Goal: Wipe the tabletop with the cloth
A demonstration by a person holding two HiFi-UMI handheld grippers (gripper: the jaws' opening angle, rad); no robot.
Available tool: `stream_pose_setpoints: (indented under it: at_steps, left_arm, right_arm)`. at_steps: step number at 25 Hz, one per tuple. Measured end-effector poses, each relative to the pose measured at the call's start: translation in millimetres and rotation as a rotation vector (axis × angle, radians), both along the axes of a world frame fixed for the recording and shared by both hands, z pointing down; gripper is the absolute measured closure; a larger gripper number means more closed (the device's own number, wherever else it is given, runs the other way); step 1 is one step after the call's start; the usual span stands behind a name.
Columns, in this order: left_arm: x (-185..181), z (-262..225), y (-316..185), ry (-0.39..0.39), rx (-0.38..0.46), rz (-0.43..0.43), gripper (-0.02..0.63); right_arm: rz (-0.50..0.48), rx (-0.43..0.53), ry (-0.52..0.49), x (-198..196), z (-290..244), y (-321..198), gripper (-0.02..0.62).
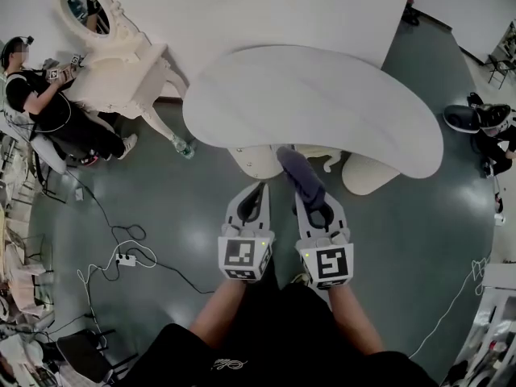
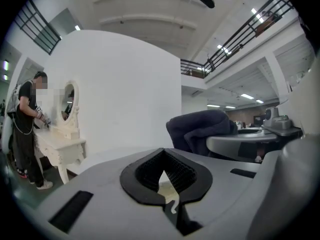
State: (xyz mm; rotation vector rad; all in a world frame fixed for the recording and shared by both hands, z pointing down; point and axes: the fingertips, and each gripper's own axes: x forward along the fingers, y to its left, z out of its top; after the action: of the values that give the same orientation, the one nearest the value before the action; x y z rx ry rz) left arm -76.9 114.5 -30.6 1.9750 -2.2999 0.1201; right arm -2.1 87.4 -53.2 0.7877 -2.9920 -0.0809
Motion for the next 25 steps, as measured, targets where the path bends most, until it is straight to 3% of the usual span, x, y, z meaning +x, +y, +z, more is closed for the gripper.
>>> stream_pose_setpoints:
  at_steps: [11,25]
  left_arm:
    - [45,-47,33,-0.064,0.099,0.098,0.598]
    - [32,-56,54,-0.069,0.1,0.194,0.598]
  right_arm:
    - [0.085,0.07,-0.071,43,-39,38,0.551]
    - [0.094,0.125,-0.036,15,-58,73,0.551]
